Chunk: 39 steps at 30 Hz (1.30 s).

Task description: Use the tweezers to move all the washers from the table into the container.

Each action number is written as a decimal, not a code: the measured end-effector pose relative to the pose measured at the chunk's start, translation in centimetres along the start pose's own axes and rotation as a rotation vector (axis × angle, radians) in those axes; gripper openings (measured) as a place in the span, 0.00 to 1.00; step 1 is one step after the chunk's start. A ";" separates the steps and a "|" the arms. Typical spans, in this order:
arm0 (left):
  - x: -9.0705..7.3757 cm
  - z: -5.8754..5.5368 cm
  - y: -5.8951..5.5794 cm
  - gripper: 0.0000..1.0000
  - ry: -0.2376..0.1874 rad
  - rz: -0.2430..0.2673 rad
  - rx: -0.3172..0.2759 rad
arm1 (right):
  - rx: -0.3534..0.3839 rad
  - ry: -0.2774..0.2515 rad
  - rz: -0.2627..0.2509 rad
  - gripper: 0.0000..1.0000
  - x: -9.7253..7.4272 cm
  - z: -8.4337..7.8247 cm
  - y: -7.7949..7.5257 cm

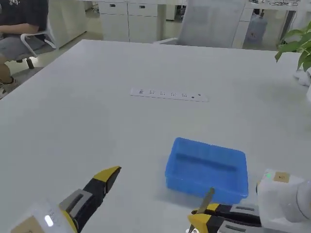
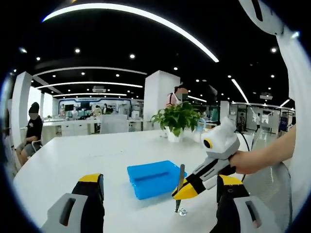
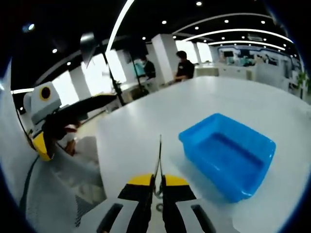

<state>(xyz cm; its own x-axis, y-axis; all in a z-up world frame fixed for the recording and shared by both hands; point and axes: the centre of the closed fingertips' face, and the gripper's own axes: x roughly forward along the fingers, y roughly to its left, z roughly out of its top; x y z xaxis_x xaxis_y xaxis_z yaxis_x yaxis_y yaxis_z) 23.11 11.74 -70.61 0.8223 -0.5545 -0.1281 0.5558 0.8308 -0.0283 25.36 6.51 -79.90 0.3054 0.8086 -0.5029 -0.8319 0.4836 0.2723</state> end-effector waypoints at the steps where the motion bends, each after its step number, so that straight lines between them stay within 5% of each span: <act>1: -0.2 0.2 0.2 0.99 -0.014 0.010 -0.003 | -0.001 -0.004 -0.002 0.03 -0.2 0.2 0.0; 7: -0.5 0.7 1.5 0.99 -0.053 0.047 -0.091 | -0.013 -0.047 -0.043 0.03 -1.9 2.2 -0.7; 14: -0.8 0.7 2.3 0.97 -0.063 0.079 -0.075 | -0.019 -0.102 -0.124 0.03 -4.1 5.0 -3.8; 21: -0.9 0.8 2.7 0.99 -0.070 0.102 -0.067 | 0.011 -0.120 -0.197 0.03 -4.8 6.0 -7.7; 32: -0.7 0.6 2.5 0.97 -0.047 0.103 -0.062 | 0.030 -0.088 -0.260 0.03 -3.7 5.2 -12.2; 39: -0.5 0.5 2.2 0.97 -0.037 0.098 -0.056 | 0.028 -0.052 -0.288 0.03 -2.8 4.3 -13.6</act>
<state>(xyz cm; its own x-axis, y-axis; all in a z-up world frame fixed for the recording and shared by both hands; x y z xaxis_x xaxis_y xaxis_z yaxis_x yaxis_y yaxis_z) 23.95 13.87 -70.10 0.8767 -0.4712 -0.0966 0.4658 0.8818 -0.0730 37.80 -0.94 -78.67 0.5514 0.6522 -0.5202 -0.6946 0.7043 0.1468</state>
